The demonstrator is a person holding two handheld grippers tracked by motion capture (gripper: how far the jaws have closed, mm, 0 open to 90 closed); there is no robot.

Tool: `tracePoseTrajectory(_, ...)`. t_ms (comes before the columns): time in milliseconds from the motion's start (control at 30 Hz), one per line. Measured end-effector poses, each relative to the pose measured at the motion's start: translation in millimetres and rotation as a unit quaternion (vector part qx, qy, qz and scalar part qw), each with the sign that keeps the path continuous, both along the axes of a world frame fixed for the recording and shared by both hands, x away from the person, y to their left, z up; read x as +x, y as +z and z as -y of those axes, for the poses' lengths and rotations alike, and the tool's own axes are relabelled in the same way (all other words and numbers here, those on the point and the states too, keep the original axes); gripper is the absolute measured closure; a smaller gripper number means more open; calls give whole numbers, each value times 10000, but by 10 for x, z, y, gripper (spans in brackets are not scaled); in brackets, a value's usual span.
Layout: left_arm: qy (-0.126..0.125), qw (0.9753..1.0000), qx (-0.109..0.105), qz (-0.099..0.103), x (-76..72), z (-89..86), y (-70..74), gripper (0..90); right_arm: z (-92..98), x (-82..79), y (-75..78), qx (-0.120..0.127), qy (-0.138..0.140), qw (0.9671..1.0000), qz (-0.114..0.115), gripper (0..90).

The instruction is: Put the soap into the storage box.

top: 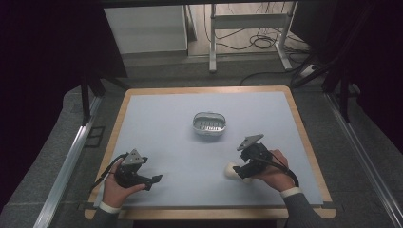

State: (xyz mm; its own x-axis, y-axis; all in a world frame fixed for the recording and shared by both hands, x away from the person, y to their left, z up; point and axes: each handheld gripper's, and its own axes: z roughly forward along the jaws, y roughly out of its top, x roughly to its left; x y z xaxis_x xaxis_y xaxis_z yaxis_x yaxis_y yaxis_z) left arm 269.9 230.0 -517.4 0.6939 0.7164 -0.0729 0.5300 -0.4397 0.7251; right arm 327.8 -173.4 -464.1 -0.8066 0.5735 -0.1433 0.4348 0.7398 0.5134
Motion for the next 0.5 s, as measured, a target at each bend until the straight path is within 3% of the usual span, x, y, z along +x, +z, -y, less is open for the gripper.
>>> tracePoseTrajectory(333, -23, 10000, -3, 1, -1, 7, -7, 87, -118, -28, -92, -202, 214, 9991, -306, 233)
tracePoseTrajectory(367, -24, 10000, -3, -1, -2, 8, -7, 86, -137, -30, -116, -283, 251, 9983, -450, 245)
tracePoseTrajectory(500, -47, 10000, 24, -20, 2, 22, -21, 86, -157, -15, -166, -494, 338, 9967, -554, 246)
